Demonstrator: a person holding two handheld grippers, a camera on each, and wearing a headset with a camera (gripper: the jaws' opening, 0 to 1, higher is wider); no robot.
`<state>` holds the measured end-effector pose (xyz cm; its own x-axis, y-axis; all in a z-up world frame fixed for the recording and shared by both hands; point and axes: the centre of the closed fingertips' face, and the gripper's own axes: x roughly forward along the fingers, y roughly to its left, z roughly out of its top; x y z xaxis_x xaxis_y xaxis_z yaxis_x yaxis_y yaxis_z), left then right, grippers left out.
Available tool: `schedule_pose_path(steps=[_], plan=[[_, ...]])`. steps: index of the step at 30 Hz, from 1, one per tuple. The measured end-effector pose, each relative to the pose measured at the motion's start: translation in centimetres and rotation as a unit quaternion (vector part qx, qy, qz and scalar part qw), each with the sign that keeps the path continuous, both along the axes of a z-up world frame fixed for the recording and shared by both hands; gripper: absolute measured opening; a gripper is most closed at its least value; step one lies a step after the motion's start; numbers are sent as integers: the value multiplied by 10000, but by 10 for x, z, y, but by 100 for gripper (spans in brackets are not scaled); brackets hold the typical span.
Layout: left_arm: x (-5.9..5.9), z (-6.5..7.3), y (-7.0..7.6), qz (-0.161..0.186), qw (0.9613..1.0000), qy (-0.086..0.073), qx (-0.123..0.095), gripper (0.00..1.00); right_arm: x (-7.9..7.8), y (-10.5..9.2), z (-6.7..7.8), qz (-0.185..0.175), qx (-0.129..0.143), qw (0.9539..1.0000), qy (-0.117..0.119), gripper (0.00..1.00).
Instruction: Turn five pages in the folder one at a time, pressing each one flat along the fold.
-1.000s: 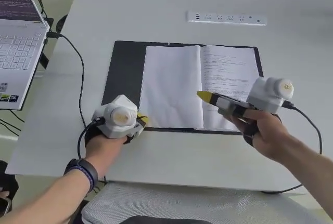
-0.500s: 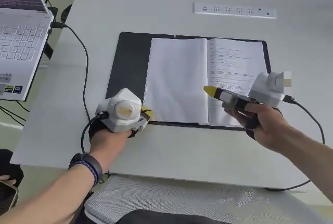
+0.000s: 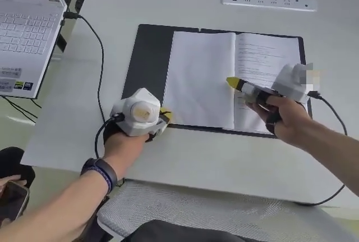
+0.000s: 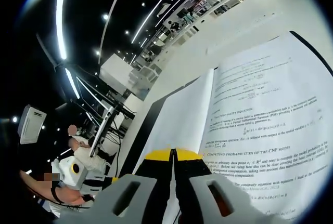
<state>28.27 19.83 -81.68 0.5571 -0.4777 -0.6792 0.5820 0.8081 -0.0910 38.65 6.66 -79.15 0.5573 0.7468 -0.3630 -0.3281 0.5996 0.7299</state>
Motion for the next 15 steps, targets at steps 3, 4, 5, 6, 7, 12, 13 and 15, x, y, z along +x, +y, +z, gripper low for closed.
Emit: schedule_pose_path(steps=[3,4,5,6,7,12,13,15], plan=[[0,0,0,3,10000,7,-4,0,3,0,2,-172,109,9998,7,0],[0,0,0,11,10000,10,-12,0,4,0,2,-180,137,9997,4,0],[0,0,0,22,10000,14,-20,0,6,0,0,-184,124,9998,16,0],[0,0,0,28,10000,17,-26,0,7,0,-2,-187,95,9998,18,0],[0,0,0,28,10000,19,-28,0,9,-1,-3,-199,78,9998,11,0],[0,-1,0,13,10000,32,-41,0,11,2,3,-248,199,9995,0,0],[0,-1,0,15,10000,33,-45,0,11,3,4,-228,212,9995,-12,0],[0,-1,0,31,10000,38,-58,0,11,3,5,-233,262,9994,-30,0]])
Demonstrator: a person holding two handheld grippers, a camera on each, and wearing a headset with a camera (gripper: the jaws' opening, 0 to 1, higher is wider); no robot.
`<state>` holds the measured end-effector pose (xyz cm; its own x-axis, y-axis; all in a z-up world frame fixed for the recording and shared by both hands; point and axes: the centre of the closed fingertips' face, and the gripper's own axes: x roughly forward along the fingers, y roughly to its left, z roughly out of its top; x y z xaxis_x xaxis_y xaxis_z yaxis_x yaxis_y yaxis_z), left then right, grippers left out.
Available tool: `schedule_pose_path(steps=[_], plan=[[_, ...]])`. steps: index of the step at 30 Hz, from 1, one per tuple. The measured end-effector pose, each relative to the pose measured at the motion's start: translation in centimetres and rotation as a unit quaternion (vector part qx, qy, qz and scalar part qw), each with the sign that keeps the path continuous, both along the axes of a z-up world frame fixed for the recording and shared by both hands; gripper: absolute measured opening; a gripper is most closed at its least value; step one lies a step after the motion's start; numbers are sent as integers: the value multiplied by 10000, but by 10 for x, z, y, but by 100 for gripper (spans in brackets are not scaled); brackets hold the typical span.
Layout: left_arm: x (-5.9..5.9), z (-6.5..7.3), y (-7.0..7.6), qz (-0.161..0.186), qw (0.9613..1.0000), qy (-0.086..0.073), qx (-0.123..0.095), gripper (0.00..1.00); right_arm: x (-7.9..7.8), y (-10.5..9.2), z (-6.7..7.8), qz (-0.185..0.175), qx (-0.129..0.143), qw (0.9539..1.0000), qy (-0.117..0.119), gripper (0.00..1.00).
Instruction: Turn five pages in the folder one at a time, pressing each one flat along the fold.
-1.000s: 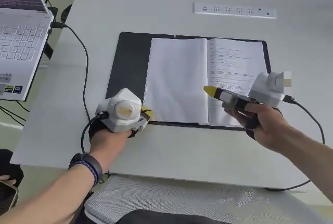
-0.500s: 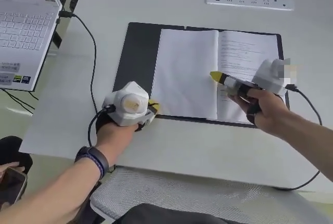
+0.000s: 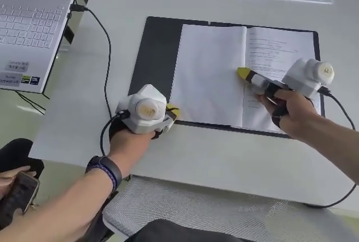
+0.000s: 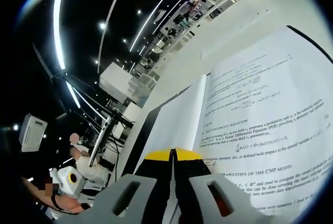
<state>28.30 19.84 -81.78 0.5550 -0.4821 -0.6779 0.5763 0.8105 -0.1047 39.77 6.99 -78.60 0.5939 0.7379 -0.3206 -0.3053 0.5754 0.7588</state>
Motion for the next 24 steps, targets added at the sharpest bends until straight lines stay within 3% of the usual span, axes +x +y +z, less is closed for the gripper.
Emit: schedule_pose_path(steps=[4,11,16,24], plan=[[0,0,0,17,10000,5,-8,0,6,0,3,-86,181,9998,-4,0],[0,-1,0,59,10000,20,-57,0,34,-1,2,-248,239,9994,42,0],[1,-1,1,89,9999,53,-94,0,58,-5,1,-577,348,9977,75,0],[1,-1,0,130,9998,65,-137,0,81,-7,0,-896,452,9949,57,0]])
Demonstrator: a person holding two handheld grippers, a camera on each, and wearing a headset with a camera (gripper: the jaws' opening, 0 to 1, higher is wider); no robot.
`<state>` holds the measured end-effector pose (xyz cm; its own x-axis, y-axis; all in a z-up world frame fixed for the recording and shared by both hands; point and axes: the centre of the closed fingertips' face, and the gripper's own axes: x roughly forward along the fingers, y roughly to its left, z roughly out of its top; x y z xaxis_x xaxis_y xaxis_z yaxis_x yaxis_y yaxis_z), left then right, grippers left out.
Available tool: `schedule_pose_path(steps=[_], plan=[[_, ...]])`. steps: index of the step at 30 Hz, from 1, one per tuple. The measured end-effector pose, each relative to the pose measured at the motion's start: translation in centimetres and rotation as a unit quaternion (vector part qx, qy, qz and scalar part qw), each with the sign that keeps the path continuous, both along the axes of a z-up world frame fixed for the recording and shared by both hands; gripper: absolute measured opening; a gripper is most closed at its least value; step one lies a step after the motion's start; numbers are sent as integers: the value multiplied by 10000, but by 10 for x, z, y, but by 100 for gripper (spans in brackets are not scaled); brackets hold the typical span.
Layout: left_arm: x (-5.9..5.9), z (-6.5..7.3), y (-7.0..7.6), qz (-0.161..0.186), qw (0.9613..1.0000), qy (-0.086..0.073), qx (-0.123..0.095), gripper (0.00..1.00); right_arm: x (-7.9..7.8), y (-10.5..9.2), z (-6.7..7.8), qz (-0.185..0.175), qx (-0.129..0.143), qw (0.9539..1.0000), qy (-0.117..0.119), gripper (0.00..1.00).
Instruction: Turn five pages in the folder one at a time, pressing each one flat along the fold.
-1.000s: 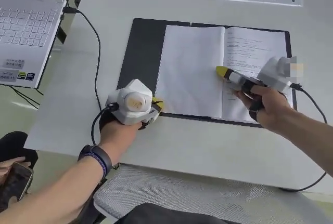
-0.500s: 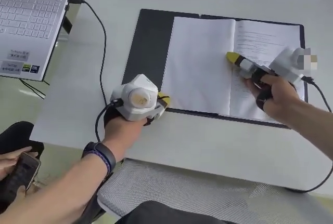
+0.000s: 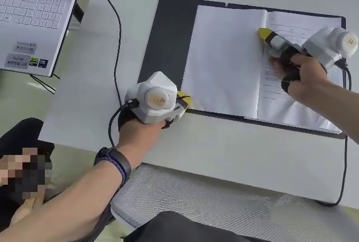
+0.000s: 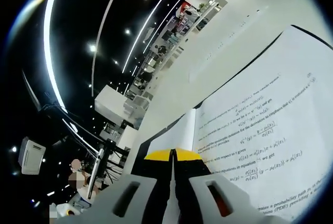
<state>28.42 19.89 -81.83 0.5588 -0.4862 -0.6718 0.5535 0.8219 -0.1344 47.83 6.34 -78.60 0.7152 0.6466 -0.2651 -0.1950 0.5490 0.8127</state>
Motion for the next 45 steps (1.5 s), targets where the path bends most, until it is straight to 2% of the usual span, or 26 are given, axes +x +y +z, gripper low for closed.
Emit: schedule_pose_path(steps=[6,10,13,15,16,19,22,27,31,38,45], plan=[[-1,2,0,4,10000,6,-27,0,18,0,1,-224,8,9997,-32,0],[-1,4,-1,18,10000,18,-45,0,31,3,0,-194,-120,9997,-58,0],[-2,5,-1,10,10000,24,-30,0,52,2,-6,-131,-274,9995,-130,0],[-2,6,-1,31,10000,38,-34,0,66,-6,-9,-524,56,9986,31,0],[-2,6,-1,40,10000,37,-35,0,71,-9,-11,-644,119,9978,45,0],[-4,9,-1,94,9999,48,-56,0,76,-8,-14,-624,45,9980,-28,0],[-5,13,-2,97,9999,52,-63,0,79,-9,-16,-679,140,9976,38,0],[-6,16,-3,23,10000,55,-48,0,79,-8,-18,-601,-67,9981,-102,0],[-6,16,-3,27,10000,56,-46,0,74,-7,-19,-453,-219,9986,-172,0],[-7,18,-3,53,10000,25,-38,0,46,-3,-17,-21,-292,9992,-259,0],[-6,18,-4,29,10000,-10,-42,0,-1,2,-8,254,-292,9988,-302,0]])
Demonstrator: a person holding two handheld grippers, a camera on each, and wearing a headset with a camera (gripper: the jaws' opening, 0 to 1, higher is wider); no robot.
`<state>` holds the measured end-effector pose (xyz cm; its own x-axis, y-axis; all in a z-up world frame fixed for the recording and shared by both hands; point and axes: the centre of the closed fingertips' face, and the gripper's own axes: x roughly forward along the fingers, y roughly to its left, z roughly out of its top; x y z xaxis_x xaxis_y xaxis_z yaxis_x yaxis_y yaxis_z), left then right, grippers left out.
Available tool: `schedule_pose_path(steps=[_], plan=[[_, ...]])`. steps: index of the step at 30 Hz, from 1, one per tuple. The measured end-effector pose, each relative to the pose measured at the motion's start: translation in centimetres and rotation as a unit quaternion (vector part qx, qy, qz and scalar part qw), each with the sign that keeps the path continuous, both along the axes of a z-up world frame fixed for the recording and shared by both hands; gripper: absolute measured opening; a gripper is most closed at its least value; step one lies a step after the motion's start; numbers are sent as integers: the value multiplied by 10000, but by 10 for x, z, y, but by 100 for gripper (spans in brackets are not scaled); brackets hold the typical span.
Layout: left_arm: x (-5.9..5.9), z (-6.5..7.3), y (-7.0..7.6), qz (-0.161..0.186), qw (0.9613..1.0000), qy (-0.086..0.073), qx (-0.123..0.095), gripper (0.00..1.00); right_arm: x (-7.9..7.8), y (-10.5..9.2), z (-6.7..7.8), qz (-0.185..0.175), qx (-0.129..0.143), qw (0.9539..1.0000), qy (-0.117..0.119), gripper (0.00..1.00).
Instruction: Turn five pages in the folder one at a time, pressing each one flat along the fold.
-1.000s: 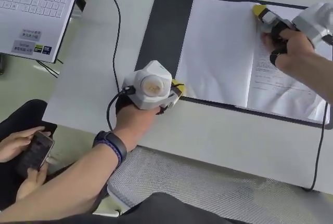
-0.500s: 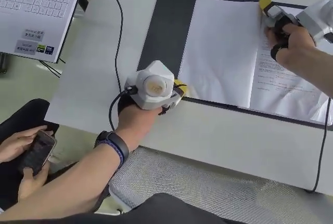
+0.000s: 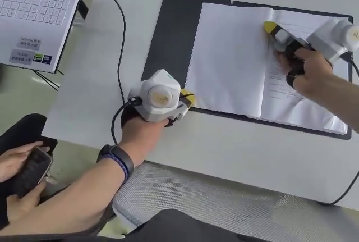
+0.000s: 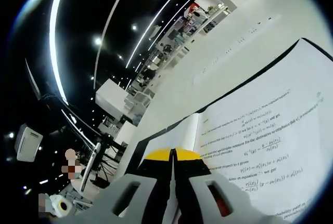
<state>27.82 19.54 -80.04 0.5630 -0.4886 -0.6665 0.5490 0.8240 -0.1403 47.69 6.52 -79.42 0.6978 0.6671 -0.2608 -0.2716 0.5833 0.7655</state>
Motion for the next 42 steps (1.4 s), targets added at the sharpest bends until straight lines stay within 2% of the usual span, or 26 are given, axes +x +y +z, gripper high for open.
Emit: schedule_pose_path(steps=[2,4,6,8,13,20,25,35,42], plan=[[0,0,0,16,10000,4,-7,0,5,-3,-2,19,13,10000,15,0],[0,0,0,31,10000,4,-10,0,-1,-4,-3,59,43,10000,45,0],[1,-2,0,52,10000,5,-10,0,-19,-2,1,162,86,9998,73,0],[3,-5,1,76,10000,20,-26,0,-15,-4,-1,225,74,9997,71,0],[7,-14,3,102,9999,11,-21,0,-49,-4,-2,396,50,9992,57,0],[7,-17,3,50,10000,2,-17,0,-90,-3,-4,599,59,9981,110,0],[7,-17,3,55,10000,-2,-20,0,-111,-3,-5,653,107,9977,169,0],[7,-18,3,48,10000,-44,25,0,-158,1,-8,1001,51,9946,281,0],[7,-18,4,78,10000,-42,23,0,-178,4,-5,1051,-39,9938,358,0]])
